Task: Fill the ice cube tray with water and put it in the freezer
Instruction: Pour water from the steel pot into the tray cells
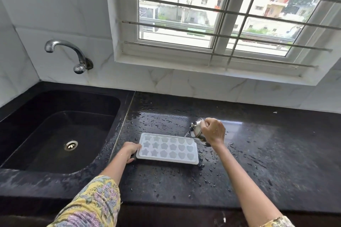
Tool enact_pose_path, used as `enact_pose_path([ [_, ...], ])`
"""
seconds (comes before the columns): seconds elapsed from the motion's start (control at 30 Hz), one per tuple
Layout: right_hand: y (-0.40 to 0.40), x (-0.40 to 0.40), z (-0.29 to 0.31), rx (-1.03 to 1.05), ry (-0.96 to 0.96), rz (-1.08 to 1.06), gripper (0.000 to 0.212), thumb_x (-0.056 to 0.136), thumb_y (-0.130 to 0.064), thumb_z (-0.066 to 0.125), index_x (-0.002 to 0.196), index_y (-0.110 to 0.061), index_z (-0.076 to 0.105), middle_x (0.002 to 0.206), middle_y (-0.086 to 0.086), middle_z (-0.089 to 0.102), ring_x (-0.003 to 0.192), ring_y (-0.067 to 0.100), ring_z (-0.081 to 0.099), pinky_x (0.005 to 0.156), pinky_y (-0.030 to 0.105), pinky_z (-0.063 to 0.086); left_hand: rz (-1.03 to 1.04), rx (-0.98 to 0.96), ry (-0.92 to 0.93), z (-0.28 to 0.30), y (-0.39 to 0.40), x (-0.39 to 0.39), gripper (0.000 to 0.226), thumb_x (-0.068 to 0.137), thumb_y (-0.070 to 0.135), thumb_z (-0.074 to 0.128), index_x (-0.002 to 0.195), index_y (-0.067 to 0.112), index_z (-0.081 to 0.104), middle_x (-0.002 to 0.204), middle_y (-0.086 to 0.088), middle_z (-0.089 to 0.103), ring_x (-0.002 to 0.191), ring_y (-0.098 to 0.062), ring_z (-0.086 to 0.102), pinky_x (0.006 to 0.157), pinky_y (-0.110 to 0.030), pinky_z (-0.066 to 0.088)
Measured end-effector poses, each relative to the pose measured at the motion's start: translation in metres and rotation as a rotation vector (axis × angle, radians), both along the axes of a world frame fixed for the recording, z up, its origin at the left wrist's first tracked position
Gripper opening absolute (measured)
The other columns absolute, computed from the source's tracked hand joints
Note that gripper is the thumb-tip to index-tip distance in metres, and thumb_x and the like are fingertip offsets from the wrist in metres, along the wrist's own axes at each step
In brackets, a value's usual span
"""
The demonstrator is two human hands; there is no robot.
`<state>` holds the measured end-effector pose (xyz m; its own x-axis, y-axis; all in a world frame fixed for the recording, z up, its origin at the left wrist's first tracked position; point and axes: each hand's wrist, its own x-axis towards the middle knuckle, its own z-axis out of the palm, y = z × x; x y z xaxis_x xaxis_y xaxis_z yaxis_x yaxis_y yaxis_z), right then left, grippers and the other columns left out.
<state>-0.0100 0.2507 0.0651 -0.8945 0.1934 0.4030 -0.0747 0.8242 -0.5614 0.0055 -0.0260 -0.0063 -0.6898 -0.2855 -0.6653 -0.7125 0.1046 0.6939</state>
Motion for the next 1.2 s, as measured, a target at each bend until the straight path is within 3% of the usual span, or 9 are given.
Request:
enact_pose_path([
  [0.1,0.000,0.000,0.003,-0.026,0.019,0.006,0.038,0.071,-0.013,0.049,0.040,-0.023,0.029,0.036,-0.008,0.028,0.037,0.007,0.025,0.043,0.016,0.019,-0.001,-0.002,-0.002,0.001,0.000,0.000,0.033,0.089,0.016,0.057,0.121,0.009,0.061,0.124,-0.009,0.056,0.098,-0.017,0.043,0.077,-0.028,0.041],
  [0.27,0.003,-0.002,0.000,-0.161,-0.011,-0.034,0.028,0.067,-0.023,0.044,0.041,-0.018,0.035,0.037,-0.004,0.031,0.038,0.009,0.027,0.044,0.017,0.019,0.001,-0.016,-0.010,0.002,0.001,0.001,0.034,0.090,0.020,0.056,0.122,0.011,0.060,0.132,-0.008,0.055,0.096,-0.018,0.044,0.076,-0.027,0.041],
  [0.43,0.011,-0.003,-0.008,-0.275,-0.012,-0.084,0.033,0.075,-0.016,0.052,0.044,-0.015,0.040,0.040,0.000,0.035,0.040,0.012,0.028,0.045,0.018,0.021,-0.014,-0.028,-0.011,0.001,0.000,0.000,0.034,0.090,0.020,0.055,0.123,0.011,0.060,0.132,-0.008,0.055,0.096,-0.018,0.043,0.076,-0.027,0.042],
  [0.63,0.019,-0.006,-0.009,-0.221,-0.008,-0.099,0.036,0.078,-0.003,0.056,0.045,-0.011,0.045,0.041,0.003,0.039,0.038,0.011,0.029,0.044,0.017,0.022,-0.020,-0.034,-0.023,0.002,0.000,0.001,0.034,0.089,0.020,0.056,0.122,0.011,0.060,0.132,-0.009,0.054,0.100,-0.020,0.046,0.075,-0.027,0.043],
  [0.73,0.019,-0.002,-0.008,-0.164,-0.004,-0.064,0.031,0.074,-0.014,0.048,0.043,-0.013,0.042,0.037,-0.001,0.034,0.037,0.010,0.027,0.043,0.015,0.021,-0.012,-0.032,-0.028,0.005,0.001,0.003,0.035,0.089,0.021,0.057,0.123,0.011,0.059,0.133,-0.009,0.054,0.119,-0.023,0.050,0.076,-0.027,0.043],
  [0.83,0.018,0.002,-0.007,-0.113,-0.003,-0.049,0.028,0.068,-0.015,0.044,0.042,-0.019,0.034,0.036,-0.007,0.029,0.035,0.008,0.026,0.043,0.013,0.020,-0.004,-0.021,-0.026,0.006,0.001,0.003,0.036,0.090,0.021,0.056,0.124,0.011,0.058,0.133,-0.008,0.053,0.124,-0.023,0.048,0.077,-0.027,0.043],
  [1.03,0.017,0.004,-0.007,-0.032,-0.015,-0.053,0.047,0.076,0.002,0.055,0.042,-0.021,0.031,0.038,-0.007,0.030,0.038,0.006,0.028,0.044,0.013,0.021,-0.002,-0.023,-0.010,0.001,0.001,-0.001,0.035,0.090,0.020,0.056,0.123,0.010,0.059,0.126,-0.009,0.055,0.098,-0.019,0.044,0.076,-0.027,0.043],
  [1.2,0.014,0.009,-0.002,0.006,-0.022,-0.060,0.033,0.070,-0.019,0.043,0.040,-0.022,0.029,0.037,-0.009,0.028,0.037,0.005,0.026,0.044,0.015,0.019,-0.005,-0.031,-0.004,-0.002,0.002,-0.002,0.033,0.089,0.017,0.056,0.120,0.007,0.058,0.132,-0.010,0.055,0.095,-0.019,0.043,0.076,-0.027,0.041],
])
